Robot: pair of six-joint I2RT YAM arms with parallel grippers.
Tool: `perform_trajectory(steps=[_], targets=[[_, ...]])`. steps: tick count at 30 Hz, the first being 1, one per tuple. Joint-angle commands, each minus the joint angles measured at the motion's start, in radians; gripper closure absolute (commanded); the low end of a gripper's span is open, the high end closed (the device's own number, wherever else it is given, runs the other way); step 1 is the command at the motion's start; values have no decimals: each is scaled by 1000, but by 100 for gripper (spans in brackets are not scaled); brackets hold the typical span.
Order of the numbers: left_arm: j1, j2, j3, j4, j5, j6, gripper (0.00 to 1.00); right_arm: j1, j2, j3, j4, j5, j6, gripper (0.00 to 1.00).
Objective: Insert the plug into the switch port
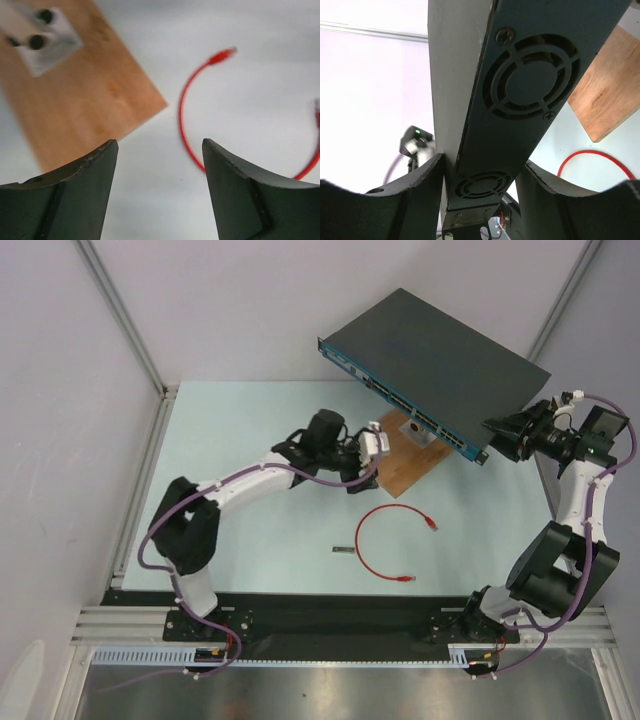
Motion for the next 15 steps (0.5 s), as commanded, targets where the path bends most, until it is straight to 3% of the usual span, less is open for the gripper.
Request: perform_trajectory(steps=[1,7,15], targets=[[-80,78,84,-92,-17,142,26,-3,-24,11,180,248,-105,68],[-137,195,139,-108,-54,178,24,-9,-86,7,107,251,-152,28],[-238,314,260,-53,-73,276,20,-43,-183,-17,8,257,-207,2]])
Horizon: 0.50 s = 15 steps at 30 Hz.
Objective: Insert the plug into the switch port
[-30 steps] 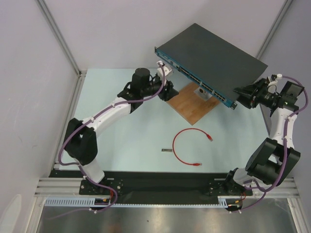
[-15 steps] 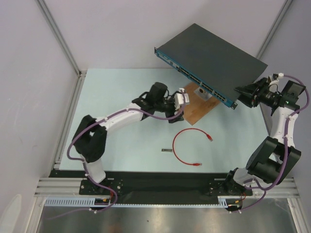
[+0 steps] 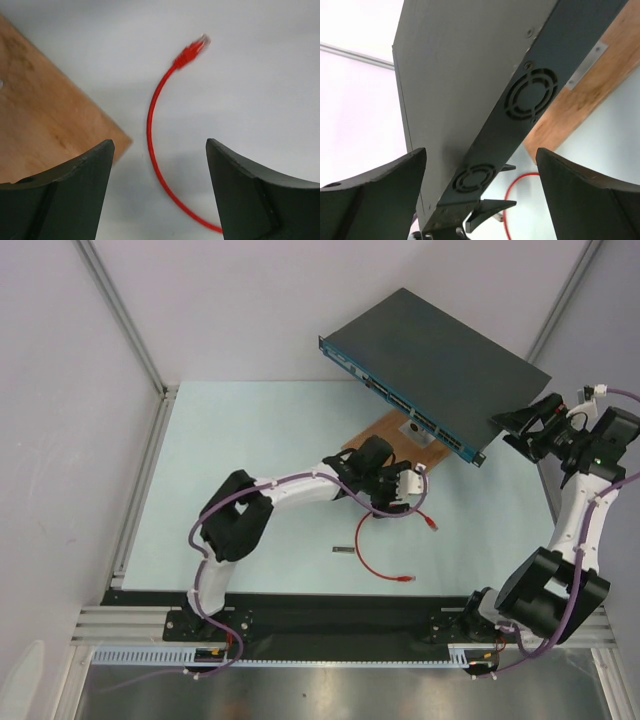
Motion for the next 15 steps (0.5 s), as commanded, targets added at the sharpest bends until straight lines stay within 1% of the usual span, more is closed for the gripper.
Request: perform_trajectory(steps=[1,4,11,13,15], targets=[[-52,38,90,61,13,83,19,-19,-69,-3,-21,34,-70,0],[-72,90,142,73,58,96,18,-29,-92,-1,-54,33,-94,0],[-98,218,266,81,111,80,15,-55,-135,34,-133,23,-152,0],[-110,270,355,-2,88,97,16,-64,-139,42,-150,22,-169,0],[-117,307,425,-54,104,135,17,-71,-140,46,-159,17,-177,0]])
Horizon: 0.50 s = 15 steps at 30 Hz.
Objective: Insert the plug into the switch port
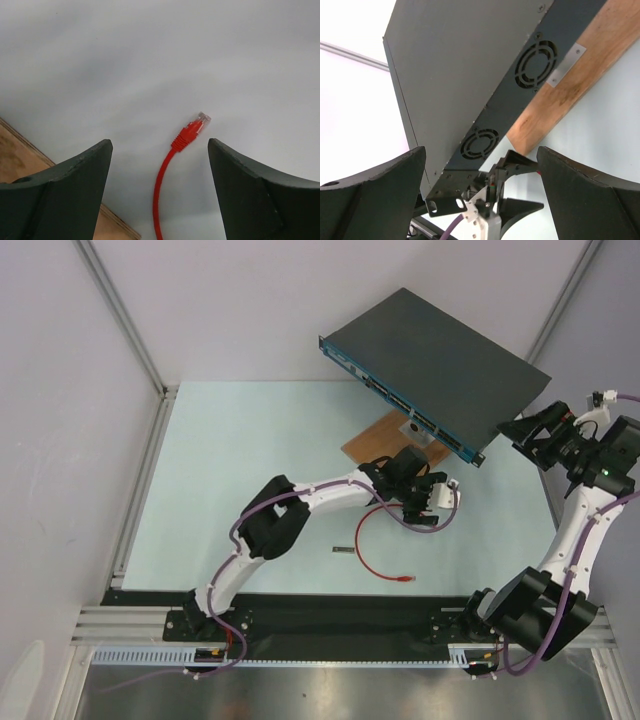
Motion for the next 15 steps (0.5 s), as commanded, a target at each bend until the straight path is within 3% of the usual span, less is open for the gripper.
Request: perform_trajectory(steps=[1,9,15], targets=[[-15,44,131,-96,66,85,17,-18,-24,49,-37,-7,-52,0],[-45,88,210,-358,33,254,22,-44,-19,69,-58,-21,-70,0],[-58,148,303,-450,-19,271,21,-46,-12,69,-52,-26,-61,1]])
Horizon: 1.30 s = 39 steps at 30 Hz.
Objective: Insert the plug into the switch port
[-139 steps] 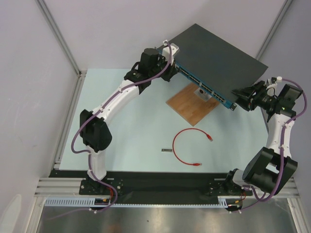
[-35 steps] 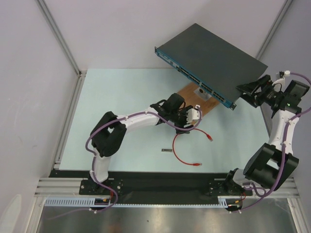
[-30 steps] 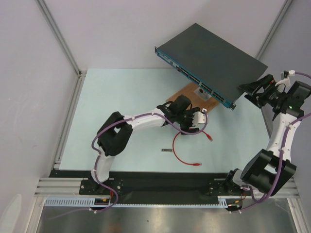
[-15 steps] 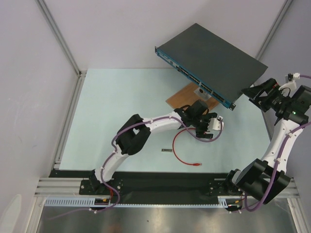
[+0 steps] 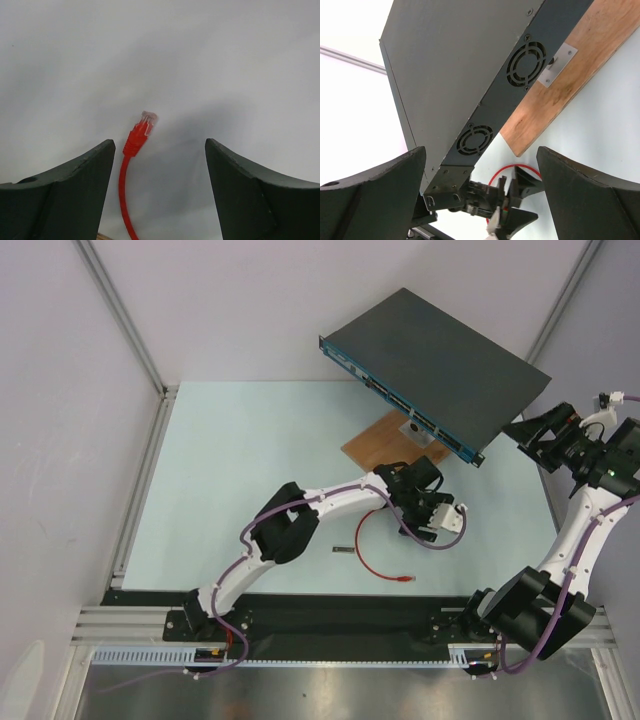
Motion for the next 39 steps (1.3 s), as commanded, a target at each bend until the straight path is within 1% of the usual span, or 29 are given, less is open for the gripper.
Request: perform_trajectory(steps=[1,3,6,7,10,11,13,14,15,17,19,20,23,25,27,28,29,31,32,33,35,39], targets=[[-12,60,114,-98,-27,46,21,-6,-10,47,4,-22,-17,1],[-15,91,158,-98,-59,36,19,-8,-9,55,-4,-20,-26,1],[-21,105,169,-59,-87,42,16,-8,-6,67,-20,-19,-33,2],[-26,111,177,-69,-93,55,16,-8,-7,74,-19,-19,-33,2],[-34,120,177,-116,-105,107,22,-9,0,94,-31,-19,-40,5],[-35,117,163,-131,-108,132,28,-9,3,99,-36,-22,-43,6],[-37,102,145,-162,-110,149,36,-9,7,105,-39,-26,-46,11],[-37,94,120,-194,-105,161,42,-9,8,102,-37,-29,-46,13],[-37,87,106,-205,-104,170,45,-9,8,101,-30,-32,-42,16],[-37,62,59,-226,-87,189,53,-9,10,98,-24,-40,-34,19],[-37,42,31,-236,-82,198,57,-9,5,101,-25,-45,-34,22],[-37,36,8,-239,-81,203,63,-9,2,102,-27,-48,-40,23],[-37,6,-50,-253,-82,215,74,-11,-12,110,-42,-57,-57,25],[-34,-24,-90,-225,-85,215,74,-9,-18,108,-45,-66,-57,26],[-29,-77,-154,-192,-78,212,77,-9,-23,108,-47,-85,-56,27],[-26,-96,-176,-140,-74,197,82,-9,-24,108,-47,-91,-56,28],[-23,-116,-197,-126,-70,190,84,-9,-24,108,-50,-104,-59,30],[-15,-160,-199,-104,-50,158,92,-9,-32,113,-57,-112,-66,33],[-15,-175,-194,-101,-42,143,98,-9,-36,116,-62,-117,-71,34],[-12,-217,-191,-99,-33,131,100,-9,-41,121,-72,-120,-80,38],[6,-261,-193,-95,-4,80,100,-8,-46,134,-85,-128,-106,41],[51,-399,-173,-96,31,-20,100,-3,-55,151,-105,-146,-126,41]])
